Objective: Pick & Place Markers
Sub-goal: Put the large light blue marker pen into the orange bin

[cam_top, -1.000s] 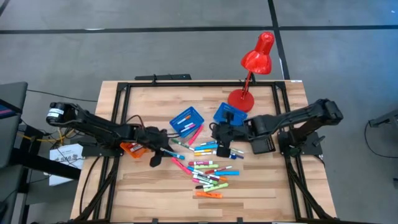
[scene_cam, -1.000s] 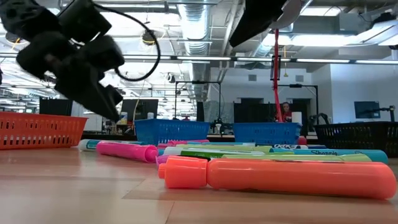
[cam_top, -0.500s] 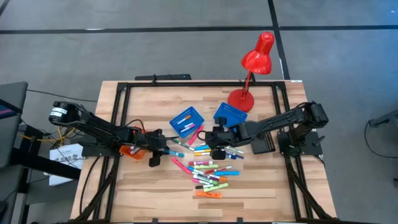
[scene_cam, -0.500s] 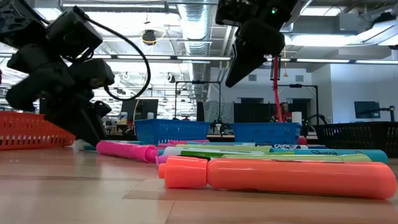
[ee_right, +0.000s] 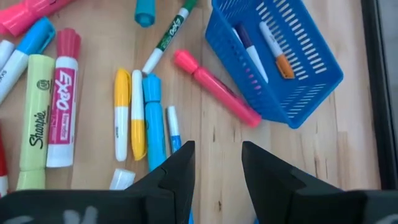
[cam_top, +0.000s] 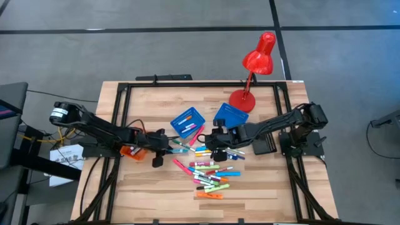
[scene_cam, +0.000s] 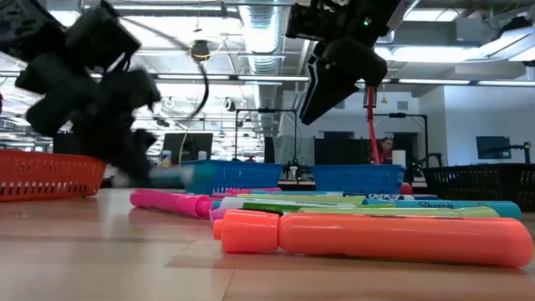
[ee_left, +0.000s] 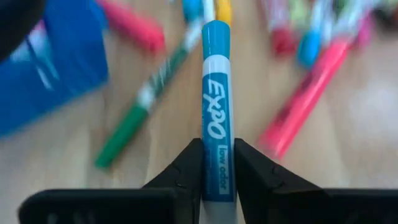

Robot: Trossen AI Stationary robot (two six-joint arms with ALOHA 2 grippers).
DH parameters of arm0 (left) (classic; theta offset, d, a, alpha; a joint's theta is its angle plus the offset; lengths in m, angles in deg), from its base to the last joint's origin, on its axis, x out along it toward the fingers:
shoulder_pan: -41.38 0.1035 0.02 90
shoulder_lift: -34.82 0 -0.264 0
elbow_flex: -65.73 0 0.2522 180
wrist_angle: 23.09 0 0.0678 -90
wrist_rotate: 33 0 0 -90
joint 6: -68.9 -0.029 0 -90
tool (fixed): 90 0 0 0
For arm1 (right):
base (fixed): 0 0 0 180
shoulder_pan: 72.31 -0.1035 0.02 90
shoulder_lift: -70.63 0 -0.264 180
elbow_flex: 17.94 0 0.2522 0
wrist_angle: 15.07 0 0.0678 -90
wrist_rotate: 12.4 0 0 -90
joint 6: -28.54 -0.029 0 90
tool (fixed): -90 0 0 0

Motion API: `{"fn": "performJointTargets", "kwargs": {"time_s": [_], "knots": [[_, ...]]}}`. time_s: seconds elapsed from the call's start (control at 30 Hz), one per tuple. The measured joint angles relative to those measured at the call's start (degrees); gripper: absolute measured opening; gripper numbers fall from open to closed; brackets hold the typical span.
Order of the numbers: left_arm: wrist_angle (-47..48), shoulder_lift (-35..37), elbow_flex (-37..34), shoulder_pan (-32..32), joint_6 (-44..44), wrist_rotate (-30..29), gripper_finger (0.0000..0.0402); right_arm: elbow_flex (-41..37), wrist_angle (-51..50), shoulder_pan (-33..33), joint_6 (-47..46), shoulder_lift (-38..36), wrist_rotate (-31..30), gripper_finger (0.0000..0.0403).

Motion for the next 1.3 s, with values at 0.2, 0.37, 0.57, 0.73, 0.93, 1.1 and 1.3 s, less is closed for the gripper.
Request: {"fn": "performJointTargets", "kwargs": {"time_s": [0.2, 0.37, 0.57, 0.73, 0.93, 1.1, 1.3], "knots": [[21.72, 8.91, 6.54, 0.0, 2.01, -4.05, 0.0087, 0.0, 0.42, 0.0, 0.0, 0.0, -0.02, 0.0123], [50.13, 17.04, 15.33, -0.06, 11.78, -6.42, 0.0075, 0.0, 0.57, 0.0, 0.0, 0.0, 0.0, 0.0123], [72.59, 24.01, 24.81, -1.54, 22.59, -6.34, 0.0077, 0.0, 0.57, 0.0, 0.0, 0.0, -0.01, 0.0123], [87.46, 25.95, 27.25, -1.53, 40.18, -5.08, 0.0079, 0.0, 0.59, 0.0, -0.02, 0.0, 0.0, 0.0123], [90.34, 24.22, 24.55, -1.58, 49.39, -3.04, 0.0079, 0.0, 0.59, 0.0, -0.02, 0.0, 0.31, 0.0123], [90.1, 19.66, 24.26, -1.55, 49.21, 0.58, 0.0083, 0.0, 0.63, -0.04, -0.02, -0.02, 0.42, 0.0123], [89.08, 11.72, 24.17, -1.49, 47.81, 1.46, 0.0092, 0.0, 0.81, -0.04, -0.02, -0.04, 0.43, 0.0123]]}}
